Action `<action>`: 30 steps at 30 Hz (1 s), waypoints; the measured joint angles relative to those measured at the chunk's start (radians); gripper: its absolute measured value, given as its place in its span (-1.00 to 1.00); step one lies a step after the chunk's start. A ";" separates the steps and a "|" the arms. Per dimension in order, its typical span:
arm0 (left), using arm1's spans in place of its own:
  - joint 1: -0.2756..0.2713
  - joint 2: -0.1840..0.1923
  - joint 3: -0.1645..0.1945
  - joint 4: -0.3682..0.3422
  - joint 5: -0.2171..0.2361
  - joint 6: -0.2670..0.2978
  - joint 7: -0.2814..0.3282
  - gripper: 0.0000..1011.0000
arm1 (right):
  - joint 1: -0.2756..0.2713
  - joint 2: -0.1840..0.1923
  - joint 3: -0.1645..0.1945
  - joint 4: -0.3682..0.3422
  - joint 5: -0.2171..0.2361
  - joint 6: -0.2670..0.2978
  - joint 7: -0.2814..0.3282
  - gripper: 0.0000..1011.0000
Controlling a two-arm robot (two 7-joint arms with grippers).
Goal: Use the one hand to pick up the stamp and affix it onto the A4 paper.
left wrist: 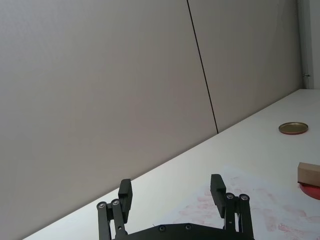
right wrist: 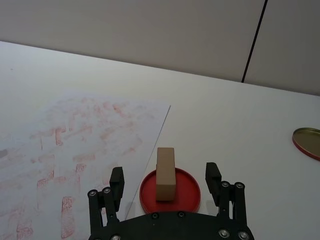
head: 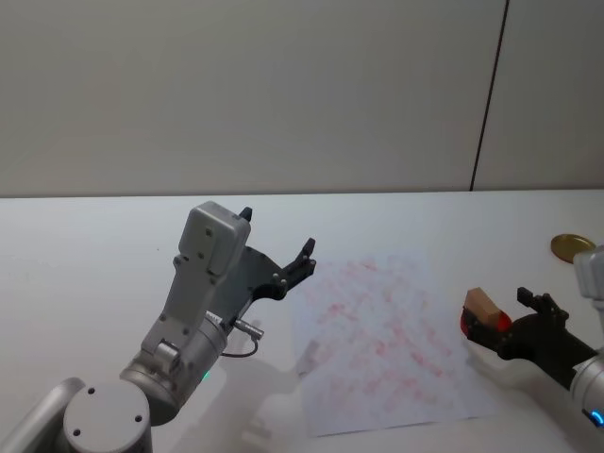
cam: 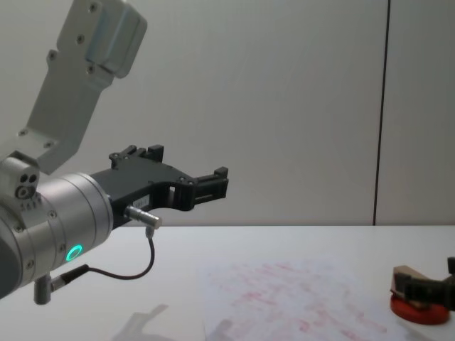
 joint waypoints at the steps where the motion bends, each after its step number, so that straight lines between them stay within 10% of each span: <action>1: 0.000 0.000 0.000 0.000 0.000 0.000 0.000 0.96 | 0.001 -0.001 0.000 0.003 -0.001 0.001 0.001 0.98; 30: 0.000 0.000 0.000 0.000 0.000 0.000 0.000 0.96 | 0.060 -0.028 -0.011 0.088 -0.014 0.019 0.012 -0.56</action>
